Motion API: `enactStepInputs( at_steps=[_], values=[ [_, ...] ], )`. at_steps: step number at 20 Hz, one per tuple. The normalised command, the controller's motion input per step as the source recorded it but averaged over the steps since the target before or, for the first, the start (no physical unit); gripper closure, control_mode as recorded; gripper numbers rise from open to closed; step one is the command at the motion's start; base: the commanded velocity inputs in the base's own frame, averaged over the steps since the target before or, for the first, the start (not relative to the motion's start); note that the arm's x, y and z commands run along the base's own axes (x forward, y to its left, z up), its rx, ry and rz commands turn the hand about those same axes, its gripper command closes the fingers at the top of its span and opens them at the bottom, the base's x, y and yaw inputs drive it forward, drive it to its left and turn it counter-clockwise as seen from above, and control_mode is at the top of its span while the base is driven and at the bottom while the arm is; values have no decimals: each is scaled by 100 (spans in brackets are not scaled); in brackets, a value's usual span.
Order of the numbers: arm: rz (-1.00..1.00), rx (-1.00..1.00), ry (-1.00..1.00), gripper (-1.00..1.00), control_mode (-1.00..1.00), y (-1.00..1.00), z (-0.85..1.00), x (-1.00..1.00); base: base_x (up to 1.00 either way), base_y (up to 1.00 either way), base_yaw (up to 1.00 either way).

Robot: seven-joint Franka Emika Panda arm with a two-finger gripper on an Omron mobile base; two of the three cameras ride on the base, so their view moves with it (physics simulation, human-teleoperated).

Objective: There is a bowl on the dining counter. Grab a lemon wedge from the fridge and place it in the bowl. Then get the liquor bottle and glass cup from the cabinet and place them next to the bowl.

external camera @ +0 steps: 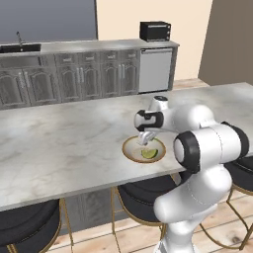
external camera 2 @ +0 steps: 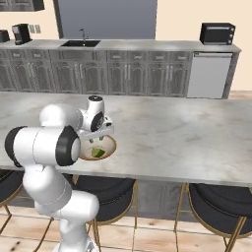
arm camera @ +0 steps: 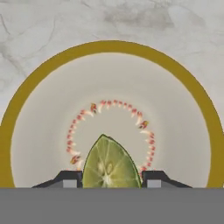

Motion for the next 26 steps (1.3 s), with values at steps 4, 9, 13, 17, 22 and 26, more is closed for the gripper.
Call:
enactStepInputs(
  at_steps=[4, 9, 13, 17, 22, 26],
  values=[
    [0, 0, -9, -100, -100, -1, 35, -10, 0, 0, 0],
    [0, 0, -13, -100, -100, -17, 78, -25, 0, 0, 0],
    [1, 2, -10, -100, -100, -24, 88, -33, 0, 0, 0],
    [0, 0, -18, -100, -100, -7, 63, -57, 0, 0, 0],
    [-2, 3, -29, -100, -100, 0, 46, -89, 0, 0, 0],
    [-1, 7, -33, -100, -100, 0, 40, -100, 0, 0, 0]
  ],
)
